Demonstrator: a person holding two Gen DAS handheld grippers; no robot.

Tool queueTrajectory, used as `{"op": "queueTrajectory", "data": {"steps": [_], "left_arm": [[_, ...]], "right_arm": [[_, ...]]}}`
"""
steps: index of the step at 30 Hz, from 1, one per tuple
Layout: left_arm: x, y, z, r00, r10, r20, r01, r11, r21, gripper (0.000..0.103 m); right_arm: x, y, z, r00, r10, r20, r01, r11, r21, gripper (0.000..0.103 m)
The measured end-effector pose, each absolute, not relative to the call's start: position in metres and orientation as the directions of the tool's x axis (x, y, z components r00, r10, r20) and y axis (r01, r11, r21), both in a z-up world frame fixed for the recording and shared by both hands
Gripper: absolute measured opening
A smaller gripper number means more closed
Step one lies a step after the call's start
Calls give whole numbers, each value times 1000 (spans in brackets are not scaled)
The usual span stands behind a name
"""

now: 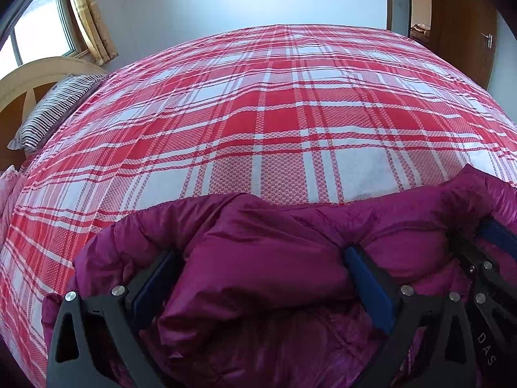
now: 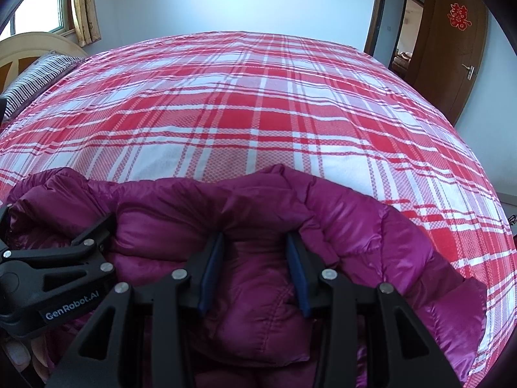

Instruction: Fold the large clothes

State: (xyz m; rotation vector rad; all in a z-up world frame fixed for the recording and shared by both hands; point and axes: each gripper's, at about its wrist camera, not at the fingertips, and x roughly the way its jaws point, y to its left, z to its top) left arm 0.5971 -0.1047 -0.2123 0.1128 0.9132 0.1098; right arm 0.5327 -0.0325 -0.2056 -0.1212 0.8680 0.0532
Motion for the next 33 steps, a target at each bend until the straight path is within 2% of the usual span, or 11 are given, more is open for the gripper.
{"op": "queueTrajectory", "data": {"steps": [6, 8, 10, 12, 13, 16, 19, 25, 31, 33], "left_arm": [[598, -106, -209, 606, 149, -781, -43, 987, 155, 103], [598, -97, -195, 595, 93, -798, -24, 995, 99, 102], [578, -83, -155, 673, 39, -739, -24, 999, 32, 102], [544, -69, -116, 762, -29, -647, 13, 999, -30, 102], [519, -60, -99, 786, -58, -616, 35, 998, -49, 102], [440, -30, -83, 805, -125, -580, 88, 992, -92, 102], [351, -3, -101, 793, -149, -591, 112, 989, -99, 102], [206, 25, -173, 695, -169, -699, 89, 985, -149, 102], [141, 3, -208, 659, -167, -733, 109, 986, -127, 102], [130, -4, -210, 680, -158, -716, 113, 987, -111, 102]], "right_arm": [[533, -30, -204, 641, -12, -767, -100, 990, -99, 43], [536, -32, -200, 627, 17, -779, -133, 987, -86, 47], [534, -45, -184, 616, 76, -784, -172, 984, -40, 50], [519, -71, -160, 674, 133, -727, -132, 989, 59, 66], [504, -93, -144, 711, 154, -686, -103, 988, 114, 80], [464, -139, -125, 719, 215, -661, -88, 971, 220, 83], [400, -182, -128, 673, 271, -688, -107, 956, 272, 83], [251, -250, -159, 630, 236, -740, -76, 967, 244, 83], [166, -277, -184, 624, 199, -755, -6, 968, 250, 83], [147, -277, -194, 615, 209, -760, 1, 964, 265, 81]]}}
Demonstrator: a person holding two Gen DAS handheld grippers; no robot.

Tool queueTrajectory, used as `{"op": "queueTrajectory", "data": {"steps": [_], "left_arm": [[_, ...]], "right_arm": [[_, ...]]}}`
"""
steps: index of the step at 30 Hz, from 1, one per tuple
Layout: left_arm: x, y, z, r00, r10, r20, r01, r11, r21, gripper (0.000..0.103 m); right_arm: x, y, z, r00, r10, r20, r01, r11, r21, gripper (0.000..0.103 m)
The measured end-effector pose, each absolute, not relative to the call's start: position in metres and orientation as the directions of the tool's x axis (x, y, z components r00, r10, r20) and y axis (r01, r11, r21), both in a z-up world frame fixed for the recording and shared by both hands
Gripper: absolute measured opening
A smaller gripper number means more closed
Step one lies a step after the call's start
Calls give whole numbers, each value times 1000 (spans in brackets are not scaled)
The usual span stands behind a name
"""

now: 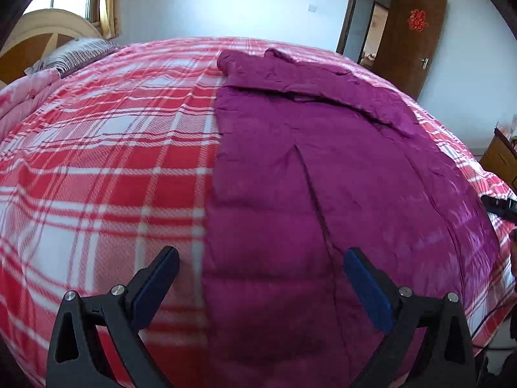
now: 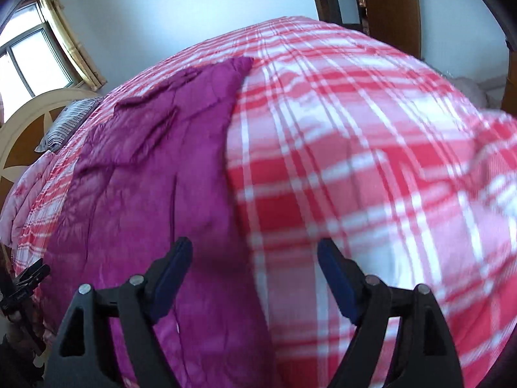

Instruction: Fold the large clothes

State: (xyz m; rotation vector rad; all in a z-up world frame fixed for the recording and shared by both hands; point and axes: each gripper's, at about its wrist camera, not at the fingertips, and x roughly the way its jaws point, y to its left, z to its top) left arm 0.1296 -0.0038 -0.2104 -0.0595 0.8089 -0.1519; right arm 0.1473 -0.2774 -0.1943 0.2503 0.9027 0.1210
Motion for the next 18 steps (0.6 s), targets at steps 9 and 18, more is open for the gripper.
{"op": "queueTrajectory", "data": {"steps": [9, 18], "left_arm": [[103, 0, -217, 692, -114, -712, 111, 993, -50, 100], [91, -5, -211, 664, -239, -709, 205, 970, -135, 12]], "right_arm": [[92, -264, -215, 631, 158, -759, -17, 982, 191, 65], [77, -263, -219, 627, 246, -739, -47, 959, 279, 14]]}}
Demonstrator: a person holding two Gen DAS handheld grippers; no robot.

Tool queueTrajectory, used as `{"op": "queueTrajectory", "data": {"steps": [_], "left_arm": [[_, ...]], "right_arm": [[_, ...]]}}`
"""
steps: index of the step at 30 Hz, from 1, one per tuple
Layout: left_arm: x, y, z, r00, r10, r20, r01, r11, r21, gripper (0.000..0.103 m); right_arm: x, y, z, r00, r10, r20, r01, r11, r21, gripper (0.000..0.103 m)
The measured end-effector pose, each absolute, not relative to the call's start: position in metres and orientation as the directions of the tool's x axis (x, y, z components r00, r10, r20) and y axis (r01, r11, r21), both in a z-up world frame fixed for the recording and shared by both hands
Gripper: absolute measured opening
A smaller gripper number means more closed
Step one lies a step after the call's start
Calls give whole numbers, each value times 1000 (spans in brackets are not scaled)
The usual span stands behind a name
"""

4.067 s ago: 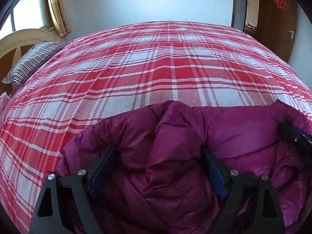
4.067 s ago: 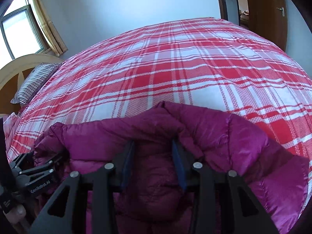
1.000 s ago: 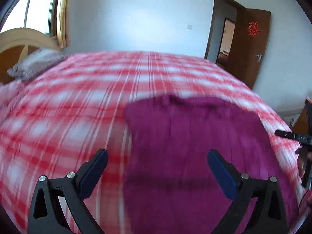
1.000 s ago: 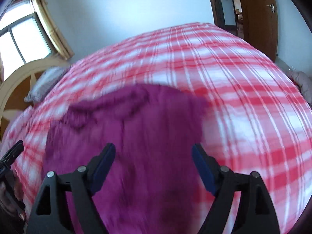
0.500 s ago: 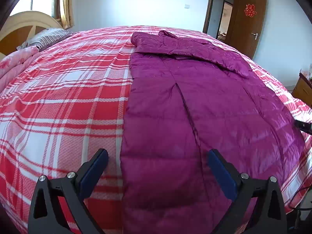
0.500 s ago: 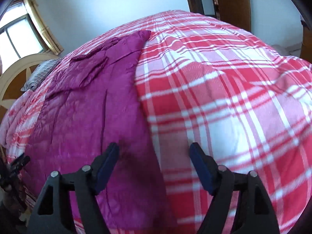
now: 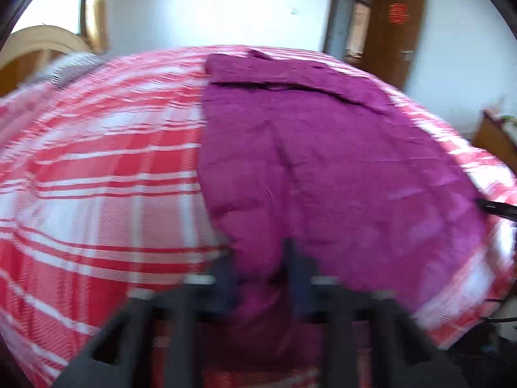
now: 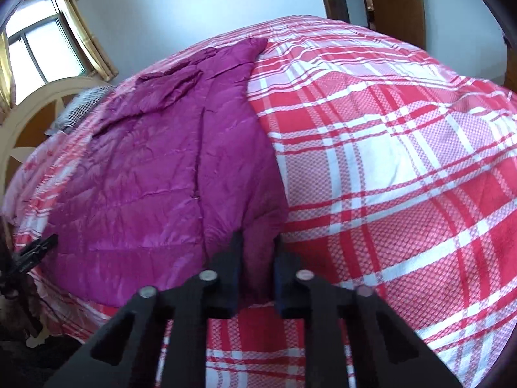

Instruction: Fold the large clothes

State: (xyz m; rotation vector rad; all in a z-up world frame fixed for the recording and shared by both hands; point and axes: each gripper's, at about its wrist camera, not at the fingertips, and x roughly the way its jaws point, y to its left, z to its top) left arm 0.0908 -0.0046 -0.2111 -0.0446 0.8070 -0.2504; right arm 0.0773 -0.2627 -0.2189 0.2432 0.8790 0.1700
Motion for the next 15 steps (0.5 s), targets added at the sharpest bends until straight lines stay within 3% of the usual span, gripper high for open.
{"op": "queueTrajectory", "data": {"steps": [2, 15], "left_arm": [[87, -1, -201, 670, -251, -699, 201, 967, -155, 9], [11, 9, -72, 755, -406, -515, 384, 910, -155, 7]], "right_arm": [[75, -266, -215, 624, 297, -723, -66, 942, 330, 9], [-4, -277, -119, 722, 436, -537, -222, 881, 418, 8]]}}
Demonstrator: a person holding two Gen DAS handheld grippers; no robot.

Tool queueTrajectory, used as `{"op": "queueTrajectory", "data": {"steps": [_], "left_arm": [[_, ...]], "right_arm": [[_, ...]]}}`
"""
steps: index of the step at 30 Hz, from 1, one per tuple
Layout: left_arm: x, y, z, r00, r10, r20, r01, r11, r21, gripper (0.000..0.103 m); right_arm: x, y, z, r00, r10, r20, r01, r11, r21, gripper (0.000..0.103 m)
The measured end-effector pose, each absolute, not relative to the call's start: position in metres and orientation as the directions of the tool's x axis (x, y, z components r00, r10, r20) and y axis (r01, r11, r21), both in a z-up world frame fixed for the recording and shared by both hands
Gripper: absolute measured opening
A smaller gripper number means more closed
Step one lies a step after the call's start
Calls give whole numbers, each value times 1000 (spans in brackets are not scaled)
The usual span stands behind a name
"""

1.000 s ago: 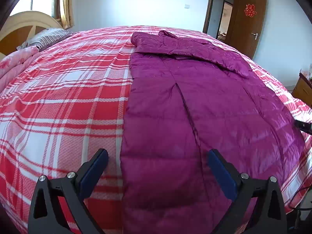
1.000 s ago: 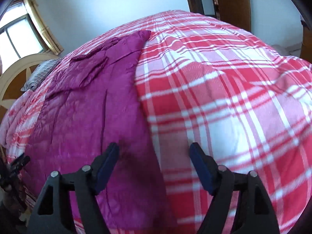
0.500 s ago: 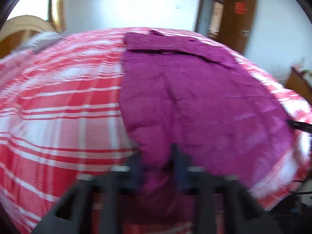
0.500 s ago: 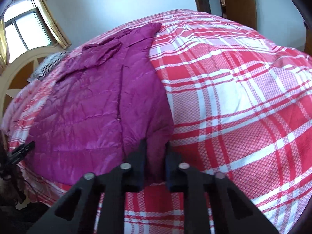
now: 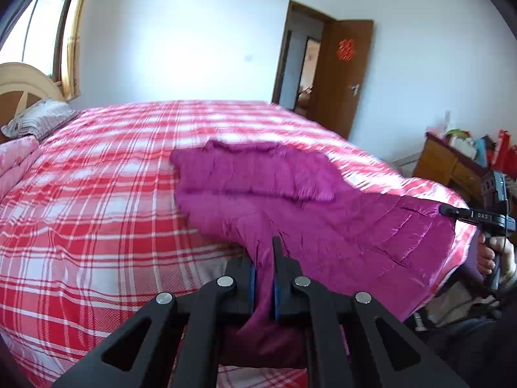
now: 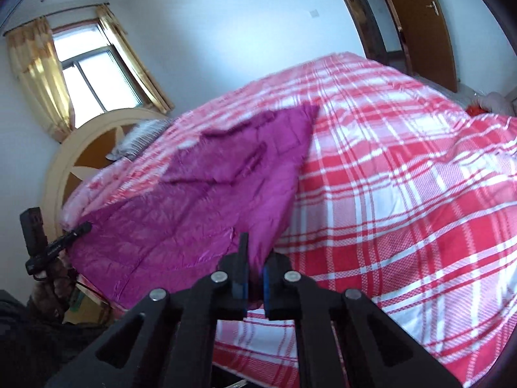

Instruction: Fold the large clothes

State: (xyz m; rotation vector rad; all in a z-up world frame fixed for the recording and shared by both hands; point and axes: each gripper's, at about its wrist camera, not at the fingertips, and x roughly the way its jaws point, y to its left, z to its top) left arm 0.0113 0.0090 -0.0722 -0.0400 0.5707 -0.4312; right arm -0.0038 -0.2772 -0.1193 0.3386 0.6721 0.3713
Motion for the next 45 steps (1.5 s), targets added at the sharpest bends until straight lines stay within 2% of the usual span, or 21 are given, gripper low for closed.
{"op": "queueTrajectory", "data": {"steps": [4, 8, 13, 17, 21, 24, 28, 31, 34, 37, 39, 41, 43, 45], "left_arm": [[-1, 19, -47, 718, -478, -505, 411, 878, -247, 7], [-24, 17, -21, 738, -472, -482, 436, 879, -192, 7], [-27, 31, -1, 731, -506, -458, 439, 862, -251, 7], [2, 35, -8, 700, -508, -502, 442, 860, -254, 7], [65, 36, -30, 633, -533, -562, 425, 846, -322, 7], [126, 34, -53, 608, -496, -620, 368, 868, -333, 7], [207, 37, -82, 571, -462, -678, 261, 886, -383, 12], [255, 42, -98, 524, -455, -719, 169, 884, -436, 20], [282, 50, -111, 452, -495, -742, 114, 857, -502, 22], [286, 59, -119, 443, -506, -740, 110, 850, -516, 23], [287, 66, -118, 468, -469, -749, 97, 870, -484, 30], [286, 81, -112, 545, -327, -772, 15, 925, -381, 65], [278, 99, -103, 630, -237, -740, -53, 937, -345, 69], [271, 102, -98, 663, -231, -712, -70, 928, -367, 69]], "right_arm": [[-23, -284, -82, 770, 440, -461, -244, 872, 425, 8], [-44, -282, -42, 816, 439, -377, -290, 874, 389, 8], [-56, -282, -18, 837, 451, -310, -323, 864, 386, 8], [-49, -275, -6, 849, 453, -271, -350, 868, 352, 8], [2, -279, -17, 847, 435, -306, -310, 871, 381, 8], [56, -283, -31, 857, 391, -335, -237, 877, 418, 8], [124, -293, -49, 847, 351, -399, -159, 884, 440, 8], [170, -294, -66, 827, 319, -463, -97, 892, 442, 8], [207, -294, -87, 796, 306, -522, -54, 895, 442, 8], [234, -297, -104, 767, 306, -563, -23, 891, 453, 8], [245, -298, -114, 751, 300, -588, -1, 891, 454, 8], [253, -298, -122, 738, 291, -609, 15, 895, 446, 8], [262, -297, -130, 722, 290, -628, 28, 895, 445, 8], [271, -294, -138, 701, 287, -653, 37, 899, 436, 8]]}}
